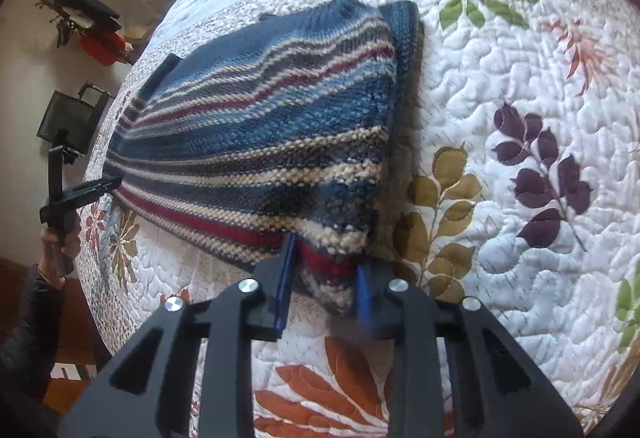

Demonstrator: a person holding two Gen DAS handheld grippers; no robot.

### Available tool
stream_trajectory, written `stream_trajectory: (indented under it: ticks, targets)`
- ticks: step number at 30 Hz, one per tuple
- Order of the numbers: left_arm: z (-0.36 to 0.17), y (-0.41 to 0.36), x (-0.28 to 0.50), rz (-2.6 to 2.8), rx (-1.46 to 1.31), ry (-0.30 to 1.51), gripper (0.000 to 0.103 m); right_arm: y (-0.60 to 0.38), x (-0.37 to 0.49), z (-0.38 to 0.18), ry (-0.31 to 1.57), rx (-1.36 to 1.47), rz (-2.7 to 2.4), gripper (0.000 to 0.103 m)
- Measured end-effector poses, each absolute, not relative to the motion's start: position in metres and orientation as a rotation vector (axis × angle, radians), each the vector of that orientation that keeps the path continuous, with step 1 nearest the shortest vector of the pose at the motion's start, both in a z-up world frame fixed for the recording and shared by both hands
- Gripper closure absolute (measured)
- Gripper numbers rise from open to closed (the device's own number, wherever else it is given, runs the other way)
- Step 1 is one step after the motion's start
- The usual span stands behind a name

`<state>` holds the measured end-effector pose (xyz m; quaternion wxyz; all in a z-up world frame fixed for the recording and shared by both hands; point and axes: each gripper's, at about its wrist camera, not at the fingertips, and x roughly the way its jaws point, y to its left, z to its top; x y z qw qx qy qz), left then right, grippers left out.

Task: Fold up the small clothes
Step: 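Grasp the side edge of the folded sweater with both tools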

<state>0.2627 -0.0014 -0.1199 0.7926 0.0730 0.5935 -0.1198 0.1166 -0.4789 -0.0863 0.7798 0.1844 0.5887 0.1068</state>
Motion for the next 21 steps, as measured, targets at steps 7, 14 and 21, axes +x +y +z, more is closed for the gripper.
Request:
stream_trajectory:
  ticks: [7,14,21]
  targets:
    - [-0.11,-0.003,0.259,-0.224,0.179,1.287,0.088,-0.479,0.113,-0.077,1.273,0.379,0.224,0.091]
    - [-0.086,0.007,0.248,-0.278,0.163,1.285,0.09,-0.475,0.092,-0.044,1.272,0.305,0.26,0.094]
    - [-0.125,0.01,0.26,-0.243,0.164,1.358,0.089,-0.478,0.089,-0.092,1.369,0.323,0.199,0.094]
